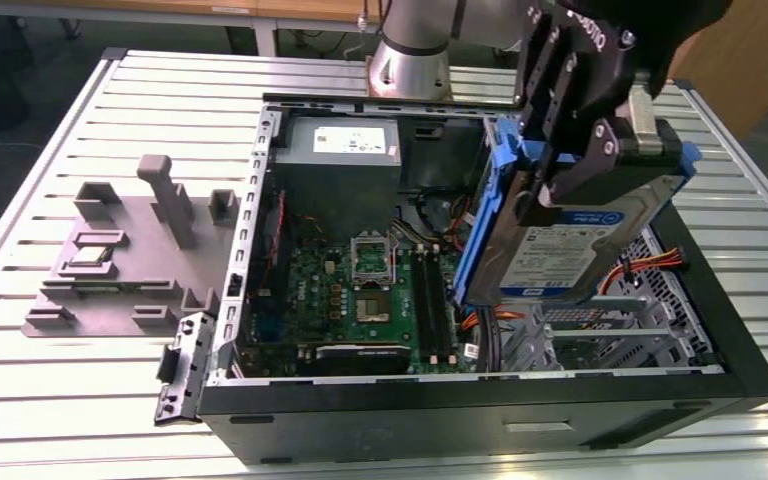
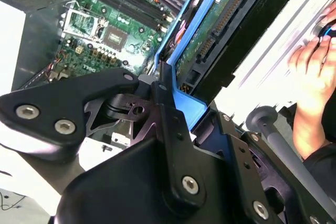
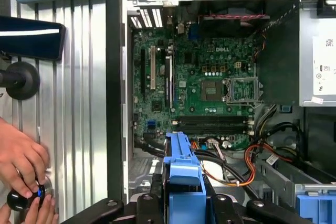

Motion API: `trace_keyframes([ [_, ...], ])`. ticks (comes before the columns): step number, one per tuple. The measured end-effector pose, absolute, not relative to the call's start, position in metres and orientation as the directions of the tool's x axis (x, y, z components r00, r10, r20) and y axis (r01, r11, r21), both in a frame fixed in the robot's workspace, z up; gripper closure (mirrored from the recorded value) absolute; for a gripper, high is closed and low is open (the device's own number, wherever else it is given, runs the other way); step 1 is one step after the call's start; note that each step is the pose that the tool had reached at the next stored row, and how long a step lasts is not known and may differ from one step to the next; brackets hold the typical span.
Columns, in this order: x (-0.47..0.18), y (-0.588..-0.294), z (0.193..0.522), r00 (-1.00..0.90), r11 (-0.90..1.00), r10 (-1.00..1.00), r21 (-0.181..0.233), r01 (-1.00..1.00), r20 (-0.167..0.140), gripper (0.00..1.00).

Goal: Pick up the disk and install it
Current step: 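Insert the disk into the insertion slot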

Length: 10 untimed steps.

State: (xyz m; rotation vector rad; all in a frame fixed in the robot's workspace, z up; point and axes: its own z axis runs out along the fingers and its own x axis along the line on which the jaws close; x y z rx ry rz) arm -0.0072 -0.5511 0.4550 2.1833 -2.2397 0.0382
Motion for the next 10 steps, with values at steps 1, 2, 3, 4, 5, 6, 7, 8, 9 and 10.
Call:
trace_keyframes([
  [1,-0.005,-0.551,0.455,-0.026,0.025,-0.999,-0.008,-1.0,0.027,0.64],
  [2,-0.003,-0.552,0.454,-0.026,0.025,-0.999,-0.008,-1.0,0.027,0.64],
  [3,-0.001,-0.552,0.454,-0.026,0.025,-0.999,-0.008,-1.0,0.027,0.64],
  [4,0.001,-0.552,0.454,-0.026,0.025,-0.999,-0.007,-1.0,0.027,0.64],
  [5,0.003,-0.552,0.454,-0.026,0.025,-0.999,-0.007,-1.0,0.027,0.64],
  [6,0.006,-0.552,0.453,-0.026,0.025,-0.999,-0.007,-1.0,0.027,0.64],
  [7,0.008,-0.552,0.453,-0.026,0.025,-0.999,-0.007,-1.0,0.027,0.64],
  [8,0.01,-0.553,0.453,-0.026,0.025,-0.999,-0.006,-1.0,0.027,0.64],
  [9,0.012,-0.553,0.453,-0.026,0.025,-0.999,-0.006,-1.0,0.027,0.64],
  [10,0.015,-0.553,0.453,-0.025,0.025,-0.999,-0.006,-1.0,0.028,0.64],
])
